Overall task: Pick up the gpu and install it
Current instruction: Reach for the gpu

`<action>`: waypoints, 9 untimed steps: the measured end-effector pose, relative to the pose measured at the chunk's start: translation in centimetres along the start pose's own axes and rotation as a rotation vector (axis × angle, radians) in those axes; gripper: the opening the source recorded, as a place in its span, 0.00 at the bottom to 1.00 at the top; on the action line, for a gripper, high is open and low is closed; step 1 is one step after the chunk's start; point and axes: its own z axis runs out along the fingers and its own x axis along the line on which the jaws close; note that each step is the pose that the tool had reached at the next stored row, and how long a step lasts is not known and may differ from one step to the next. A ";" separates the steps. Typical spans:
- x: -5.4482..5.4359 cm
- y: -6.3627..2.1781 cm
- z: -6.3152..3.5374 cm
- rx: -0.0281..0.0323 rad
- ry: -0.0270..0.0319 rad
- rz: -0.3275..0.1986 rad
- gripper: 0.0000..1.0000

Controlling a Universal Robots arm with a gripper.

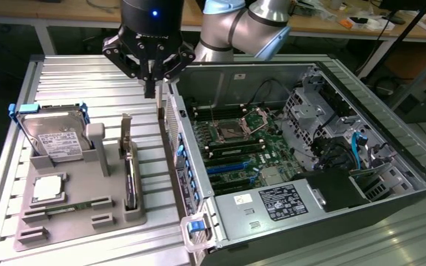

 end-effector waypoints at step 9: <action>0.9 -0.05 0.02 0.0001 0.0000 0.000 0.11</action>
